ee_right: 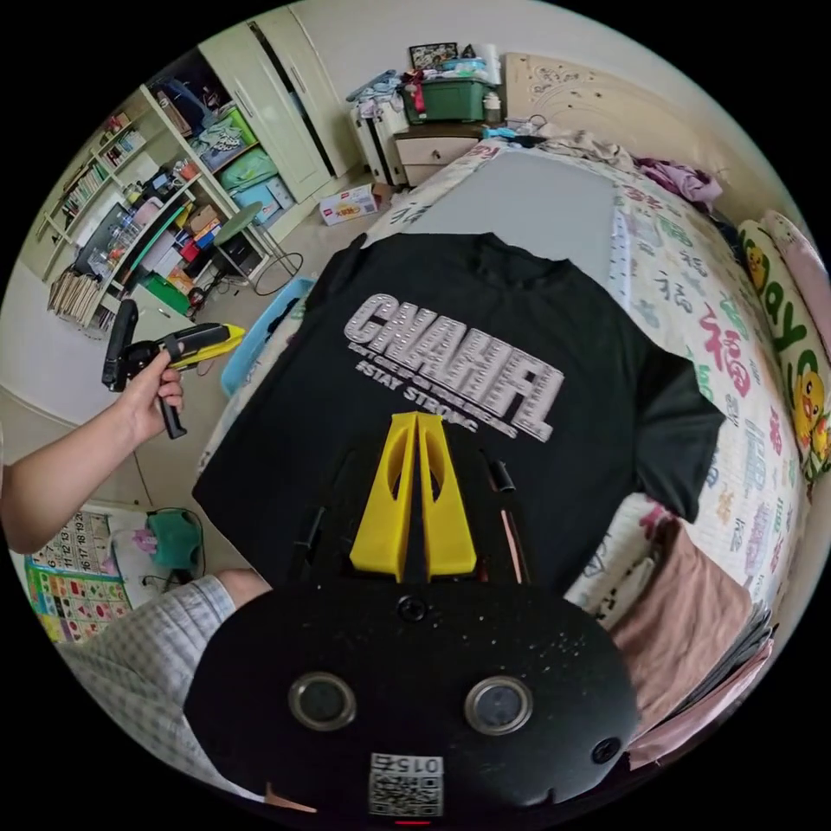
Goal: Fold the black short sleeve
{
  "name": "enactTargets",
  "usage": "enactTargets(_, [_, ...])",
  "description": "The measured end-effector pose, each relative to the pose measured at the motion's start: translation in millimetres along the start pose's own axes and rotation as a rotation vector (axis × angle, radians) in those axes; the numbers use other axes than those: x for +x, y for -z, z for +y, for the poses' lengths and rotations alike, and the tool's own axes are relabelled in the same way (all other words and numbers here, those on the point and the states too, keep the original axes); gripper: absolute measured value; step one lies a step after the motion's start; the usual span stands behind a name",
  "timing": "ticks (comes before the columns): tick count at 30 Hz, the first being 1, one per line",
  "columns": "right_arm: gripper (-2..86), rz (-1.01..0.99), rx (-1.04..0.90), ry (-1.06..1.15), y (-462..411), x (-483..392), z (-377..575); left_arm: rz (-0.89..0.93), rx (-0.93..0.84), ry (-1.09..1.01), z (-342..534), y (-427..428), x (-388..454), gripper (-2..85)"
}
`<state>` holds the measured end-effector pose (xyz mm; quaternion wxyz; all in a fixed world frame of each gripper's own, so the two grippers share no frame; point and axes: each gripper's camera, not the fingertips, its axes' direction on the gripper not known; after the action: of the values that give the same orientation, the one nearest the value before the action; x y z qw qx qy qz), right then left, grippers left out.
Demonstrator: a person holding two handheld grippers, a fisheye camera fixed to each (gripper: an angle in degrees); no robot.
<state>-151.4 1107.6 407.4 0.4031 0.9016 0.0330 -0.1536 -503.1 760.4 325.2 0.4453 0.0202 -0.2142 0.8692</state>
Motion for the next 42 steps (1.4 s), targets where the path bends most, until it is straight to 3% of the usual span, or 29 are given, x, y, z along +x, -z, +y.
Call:
enactTargets(8, [-0.6, -0.067, -0.069, 0.045, -93, -129, -132, 0.272, -0.066, 0.195, -90, -184, -118, 9.7])
enactTargets(13, [-0.5, -0.039, -0.113, 0.047, -130, -149, -183, 0.314, -0.224, 0.190, -123, -318, -117, 9.5])
enactTargets(14, [-0.4, -0.026, -0.122, 0.036, -139, -147, -196, 0.255, -0.242, 0.226, -126, -337, -117, 7.7])
enactTargets(16, [-0.2, -0.024, -0.118, 0.023, -150, -141, -215, 0.293, -0.160, 0.190, -126, -352, -111, 1.5])
enactTargets(20, [1.2, -0.042, -0.089, 0.031, -176, -133, -264, 0.357, -0.096, -0.032, -100, -380, -57, -0.1])
enactTargets(29, [8.2, -0.166, -0.220, 0.246, -281, -176, -387, 0.355, -0.334, -0.221, -21, -537, 0, 0.6])
enactTargets(35, [10.4, -0.124, -0.470, 0.467, -385, -225, -433, 0.361, -0.257, -0.194, -14, -577, -21, 0.9])
enactTargets(39, [7.8, -0.054, -0.568, 0.399, -435, -230, -443, 0.377, -0.225, -0.107, -16, -602, -50, 1.1])
enactTargets(42, [3.1, -0.025, -0.533, 0.344, -441, -215, -450, 0.355, -0.196, -0.076, -15, -618, -66, 1.4])
